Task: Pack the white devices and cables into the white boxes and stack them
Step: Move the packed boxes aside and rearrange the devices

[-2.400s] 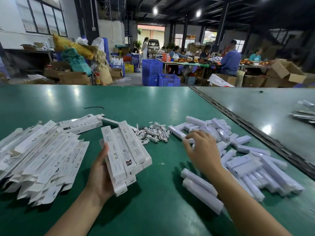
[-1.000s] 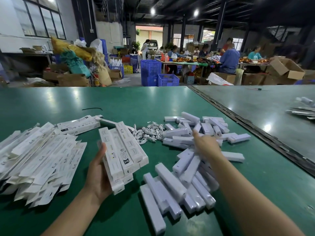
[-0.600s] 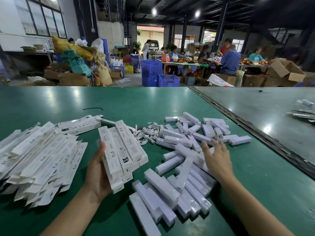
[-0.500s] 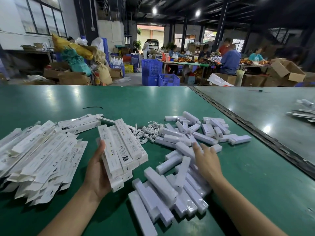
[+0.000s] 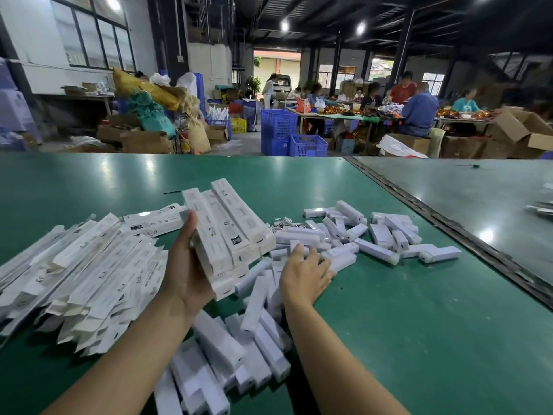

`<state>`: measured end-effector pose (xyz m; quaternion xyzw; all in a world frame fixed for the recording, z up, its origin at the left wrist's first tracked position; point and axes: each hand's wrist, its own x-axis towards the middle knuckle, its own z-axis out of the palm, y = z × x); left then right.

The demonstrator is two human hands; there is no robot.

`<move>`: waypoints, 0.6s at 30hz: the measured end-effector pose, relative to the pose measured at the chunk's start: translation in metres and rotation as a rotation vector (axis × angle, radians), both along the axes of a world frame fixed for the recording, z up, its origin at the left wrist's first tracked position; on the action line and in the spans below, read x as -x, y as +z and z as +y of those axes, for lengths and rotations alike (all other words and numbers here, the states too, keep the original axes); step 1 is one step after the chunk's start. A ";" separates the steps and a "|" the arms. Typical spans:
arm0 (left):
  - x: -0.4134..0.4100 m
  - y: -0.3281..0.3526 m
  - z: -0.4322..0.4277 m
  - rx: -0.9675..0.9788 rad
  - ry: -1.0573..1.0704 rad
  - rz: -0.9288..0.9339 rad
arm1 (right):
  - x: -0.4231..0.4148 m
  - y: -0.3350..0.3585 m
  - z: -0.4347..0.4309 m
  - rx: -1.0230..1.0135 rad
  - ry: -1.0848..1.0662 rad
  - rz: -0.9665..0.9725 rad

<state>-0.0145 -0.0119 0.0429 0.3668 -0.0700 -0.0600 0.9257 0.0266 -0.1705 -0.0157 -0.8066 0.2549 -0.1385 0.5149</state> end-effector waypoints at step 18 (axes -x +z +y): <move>0.008 -0.021 -0.120 -0.308 -0.226 0.321 | 0.067 0.064 -0.109 -0.219 0.756 0.078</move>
